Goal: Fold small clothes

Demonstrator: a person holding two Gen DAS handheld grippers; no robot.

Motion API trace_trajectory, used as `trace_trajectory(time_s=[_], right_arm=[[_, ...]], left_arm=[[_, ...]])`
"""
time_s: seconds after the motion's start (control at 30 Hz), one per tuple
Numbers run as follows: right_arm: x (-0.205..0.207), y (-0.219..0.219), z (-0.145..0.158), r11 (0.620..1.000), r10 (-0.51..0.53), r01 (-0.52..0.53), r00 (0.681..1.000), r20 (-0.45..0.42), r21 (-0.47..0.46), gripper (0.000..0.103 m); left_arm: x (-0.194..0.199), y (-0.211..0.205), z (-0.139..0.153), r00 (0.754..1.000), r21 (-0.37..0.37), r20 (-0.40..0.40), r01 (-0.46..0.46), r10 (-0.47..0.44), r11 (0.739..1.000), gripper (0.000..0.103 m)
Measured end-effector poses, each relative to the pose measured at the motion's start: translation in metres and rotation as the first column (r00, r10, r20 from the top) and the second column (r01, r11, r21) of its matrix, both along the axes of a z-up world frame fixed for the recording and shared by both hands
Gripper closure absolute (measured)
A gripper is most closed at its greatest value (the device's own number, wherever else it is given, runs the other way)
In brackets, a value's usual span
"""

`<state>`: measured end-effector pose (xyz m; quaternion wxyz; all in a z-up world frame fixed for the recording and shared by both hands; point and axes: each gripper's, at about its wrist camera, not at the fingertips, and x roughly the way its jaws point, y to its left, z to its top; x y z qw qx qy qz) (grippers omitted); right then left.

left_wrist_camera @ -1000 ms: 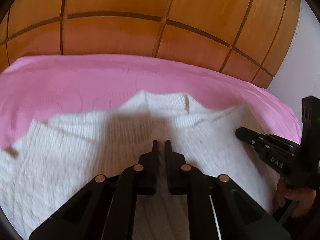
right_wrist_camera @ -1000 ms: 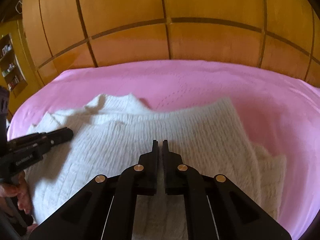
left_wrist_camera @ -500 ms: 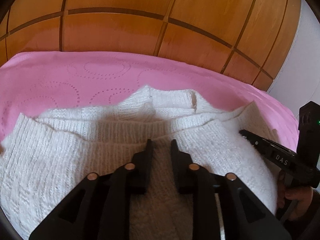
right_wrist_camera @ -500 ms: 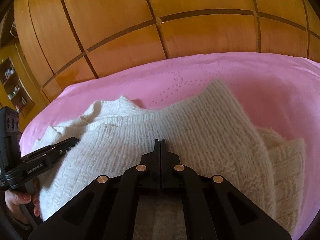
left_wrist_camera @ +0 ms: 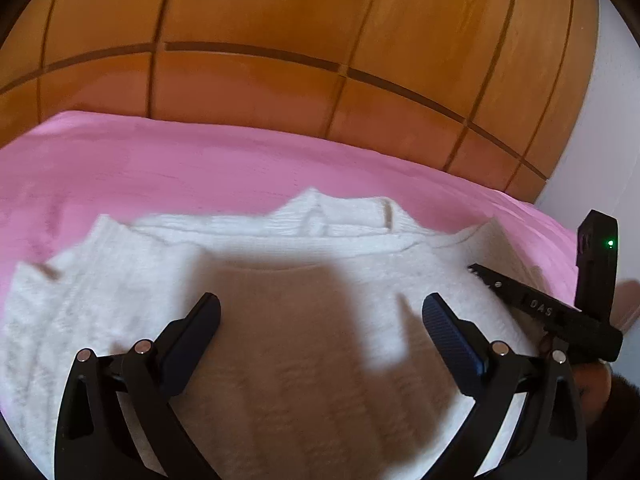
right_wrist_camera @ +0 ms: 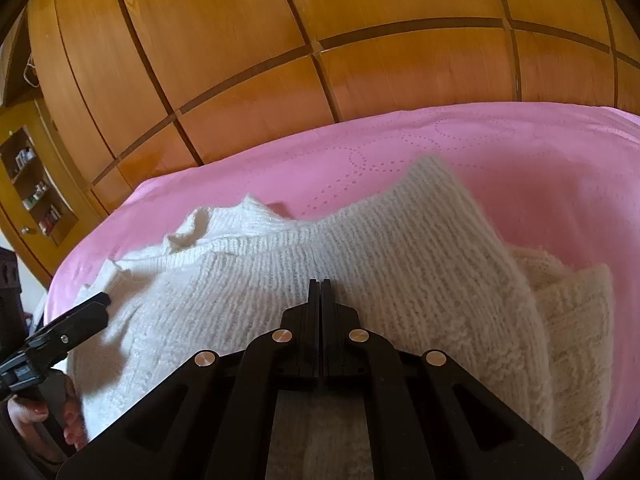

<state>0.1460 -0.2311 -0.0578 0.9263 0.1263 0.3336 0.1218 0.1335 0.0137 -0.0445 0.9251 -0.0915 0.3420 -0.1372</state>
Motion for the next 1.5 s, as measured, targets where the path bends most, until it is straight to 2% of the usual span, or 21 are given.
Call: trace_trajectory(time_s=[0.27,0.4,0.5,0.57,0.67,0.77,0.87,0.97,1.07,1.33,1.5], right_arm=[[-0.005,-0.003,0.003,1.000,-0.001,0.001,1.000,0.006,0.014,0.103],[-0.009,-0.007,0.004,0.999,0.001,-0.001,1.000,0.015,0.032,0.103],[-0.013,-0.008,0.006,0.998,0.027,-0.029,0.999,0.034,0.059,0.089],[-0.017,-0.005,0.008,0.997,0.047,-0.050,0.997,0.055,0.051,0.075],[-0.023,0.001,0.012,0.997,0.066,-0.069,0.994,0.083,0.027,0.059],[-0.027,0.009,0.015,0.994,0.108,-0.109,0.989,0.102,0.002,0.034],[-0.029,0.018,0.017,0.991,0.130,-0.125,0.986,0.109,-0.047,0.026],[-0.031,0.020,0.017,0.990,0.135,-0.129,0.984,0.113,-0.058,0.023],[-0.032,0.018,0.018,0.990,0.134,-0.129,0.985,0.112,-0.052,0.023],[-0.033,0.018,0.018,0.990,0.140,-0.135,0.983,0.115,-0.051,0.020],[-0.033,0.018,0.018,0.990,0.140,-0.135,0.983,0.115,-0.050,0.020]], left_arm=[[-0.010,0.042,-0.002,0.995,-0.045,-0.030,-0.096,0.095,0.994,0.002],[-0.017,0.061,0.001,0.989,-0.022,-0.023,-0.146,0.145,0.989,0.002],[-0.022,0.077,0.000,0.984,-0.008,-0.029,-0.177,0.177,0.984,0.002],[-0.025,0.088,-0.002,0.979,-0.005,-0.029,-0.202,0.202,0.979,0.002],[-0.032,0.109,-0.004,0.966,0.000,-0.028,-0.256,0.256,0.967,0.002],[-0.036,0.125,-0.010,0.958,-0.025,-0.041,-0.285,0.283,0.958,0.002],[-0.038,0.128,-0.014,0.959,-0.016,-0.054,-0.281,0.280,0.960,0.002],[-0.043,0.124,-0.016,0.965,0.015,-0.045,-0.259,0.259,0.966,0.002],[-0.047,0.127,-0.014,0.966,0.005,-0.034,-0.255,0.255,0.967,0.002],[-0.057,0.153,-0.015,0.939,-0.071,-0.059,-0.344,0.340,0.936,0.002],[-0.061,0.158,-0.017,0.926,-0.063,-0.050,-0.377,0.375,0.924,0.002]])
